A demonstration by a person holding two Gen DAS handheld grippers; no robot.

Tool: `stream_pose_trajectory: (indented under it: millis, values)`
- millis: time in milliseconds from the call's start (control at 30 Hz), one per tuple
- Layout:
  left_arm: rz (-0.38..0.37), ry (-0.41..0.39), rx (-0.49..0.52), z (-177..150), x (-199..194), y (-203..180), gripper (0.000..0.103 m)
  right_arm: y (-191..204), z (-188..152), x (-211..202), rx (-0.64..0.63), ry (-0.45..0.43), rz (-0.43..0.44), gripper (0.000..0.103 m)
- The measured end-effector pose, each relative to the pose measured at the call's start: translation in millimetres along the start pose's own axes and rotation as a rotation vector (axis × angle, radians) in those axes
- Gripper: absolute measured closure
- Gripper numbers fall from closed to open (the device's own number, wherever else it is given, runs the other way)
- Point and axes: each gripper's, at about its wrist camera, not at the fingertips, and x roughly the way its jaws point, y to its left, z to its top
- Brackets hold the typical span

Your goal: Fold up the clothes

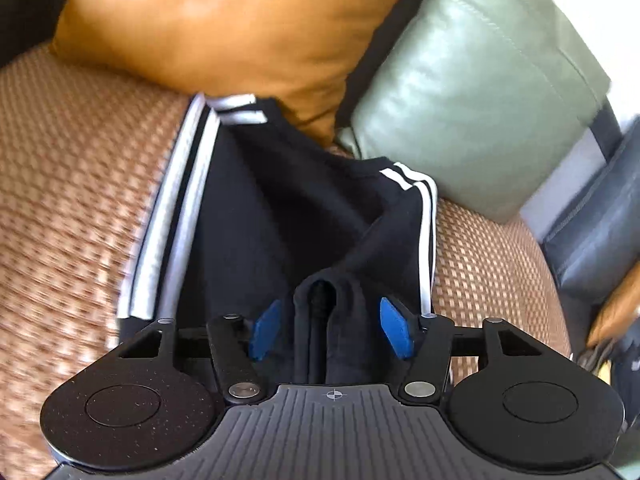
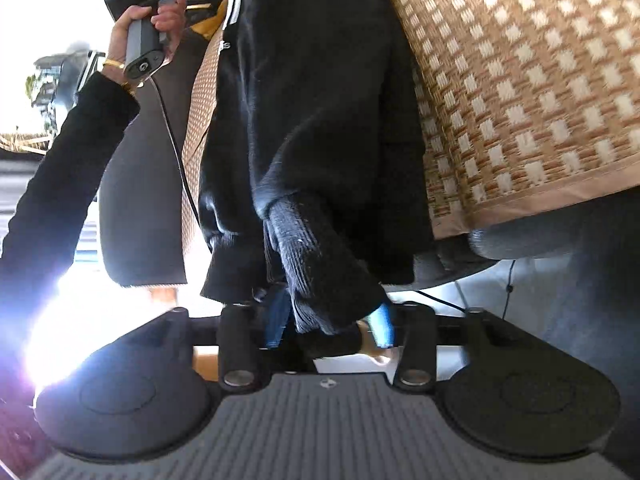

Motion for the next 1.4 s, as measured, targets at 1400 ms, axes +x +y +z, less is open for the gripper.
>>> stream_pose_trajectory:
  millis: [1400]
  values:
    - [-0.049, -0.134, 0.313, -42.6, 30.2, -30.5, 0.031, 14.8, 385.3, 21.9, -0.285, -0.467, -0.05, 0.034]
